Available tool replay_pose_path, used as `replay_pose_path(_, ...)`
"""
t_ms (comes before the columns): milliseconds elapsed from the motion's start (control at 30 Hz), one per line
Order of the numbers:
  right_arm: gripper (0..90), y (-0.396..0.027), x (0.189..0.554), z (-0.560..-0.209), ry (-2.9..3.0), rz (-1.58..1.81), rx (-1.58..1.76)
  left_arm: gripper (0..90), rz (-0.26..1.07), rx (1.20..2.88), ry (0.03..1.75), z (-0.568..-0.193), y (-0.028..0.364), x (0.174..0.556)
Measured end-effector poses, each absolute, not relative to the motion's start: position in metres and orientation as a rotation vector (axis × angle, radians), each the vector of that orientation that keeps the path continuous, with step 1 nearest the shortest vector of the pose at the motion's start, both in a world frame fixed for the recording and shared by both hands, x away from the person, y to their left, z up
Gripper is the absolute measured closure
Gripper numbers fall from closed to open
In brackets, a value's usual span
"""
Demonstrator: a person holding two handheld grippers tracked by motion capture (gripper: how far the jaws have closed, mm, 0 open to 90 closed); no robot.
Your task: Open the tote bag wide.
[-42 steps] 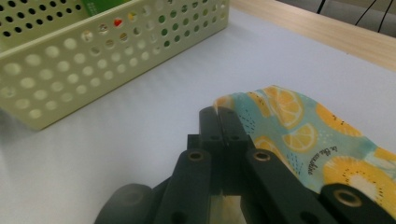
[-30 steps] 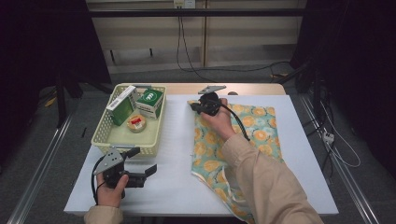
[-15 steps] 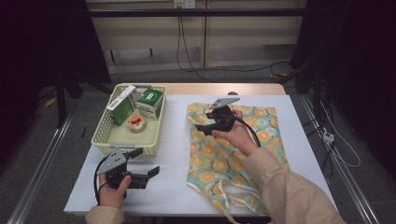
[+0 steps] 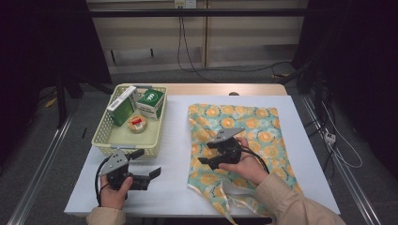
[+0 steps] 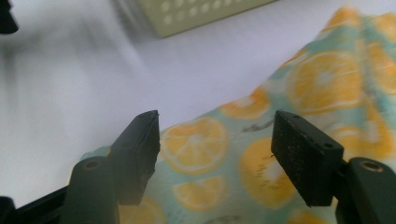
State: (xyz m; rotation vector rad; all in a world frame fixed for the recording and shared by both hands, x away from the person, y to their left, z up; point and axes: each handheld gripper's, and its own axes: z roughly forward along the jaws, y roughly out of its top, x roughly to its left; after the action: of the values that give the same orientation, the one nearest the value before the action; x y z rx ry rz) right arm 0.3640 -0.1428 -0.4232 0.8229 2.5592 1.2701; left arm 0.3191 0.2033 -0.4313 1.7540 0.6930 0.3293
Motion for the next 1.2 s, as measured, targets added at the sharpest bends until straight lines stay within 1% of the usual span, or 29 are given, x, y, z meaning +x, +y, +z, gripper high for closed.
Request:
replay_pose_path(67,30.8,-0.134,0.357,-0.438,2.615,1.257,0.813,4.1,0.328,1.753,0.696,-0.432,0.203,0.319)
replay_pose_path(100,30.8,-0.134,0.357,-0.438,2.615,1.257,0.813,4.1,0.327,1.754,0.695,-0.432,0.204,0.319)
replay_pose_path(233,24.6,-0.126,0.351,-0.452,2.658,1.253,0.794,4.1,0.325,1.753,0.703,-0.433,0.204,0.320)
replay_pose_path(400,21.0,-0.117,0.345,-0.459,2.698,1.244,0.745,4.1,0.321,1.757,0.701,-0.433,0.203,0.320)
replay_pose_path(467,15.8,-0.113,0.340,-0.463,2.694,1.222,0.700,4.1,0.322,1.758,0.700,-0.434,0.203,0.320)
replay_pose_path(667,16.9,-0.109,0.336,-0.464,2.684,1.172,0.648,4.2,0.329,1.756,0.702,-0.433,0.203,0.320)
replay_pose_path(700,19.9,-0.109,0.336,-0.464,2.682,1.172,0.653,4.2,0.329,1.754,0.704,-0.433,0.203,0.319)
replay_pose_path(733,24.7,-0.109,0.336,-0.463,2.680,1.177,0.659,4.2,0.329,1.756,0.703,-0.433,0.203,0.320)
replay_pose_path(800,38.2,-0.110,0.335,-0.463,2.670,1.200,0.672,4.2,0.337,1.758,0.701,-0.433,0.203,0.319)
replay_pose_path(833,49.3,-0.112,0.335,-0.463,2.660,1.214,0.676,4.2,0.337,1.754,0.702,-0.433,0.203,0.319)
replay_pose_path(867,54.9,-0.113,0.335,-0.462,2.651,1.226,0.688,4.2,0.340,1.755,0.705,-0.432,0.203,0.318)
replay_pose_path(967,60.9,-0.112,0.337,-0.462,2.652,1.216,0.681,4.2,0.344,1.752,0.710,-0.433,0.203,0.318)
replay_pose_path(1033,66.7,-0.111,0.336,-0.462,2.651,1.220,0.678,4.2,0.346,1.761,0.703,-0.433,0.203,0.318)
replay_pose_path(1100,78.5,-0.110,0.337,-0.462,2.661,1.230,0.670,4.2,0.345,1.762,0.705,-0.433,0.203,0.318)
replay_pose_path(1200,89.3,-0.108,0.340,-0.462,2.674,1.234,0.687,4.2,0.344,1.756,0.710,-0.433,0.203,0.318)
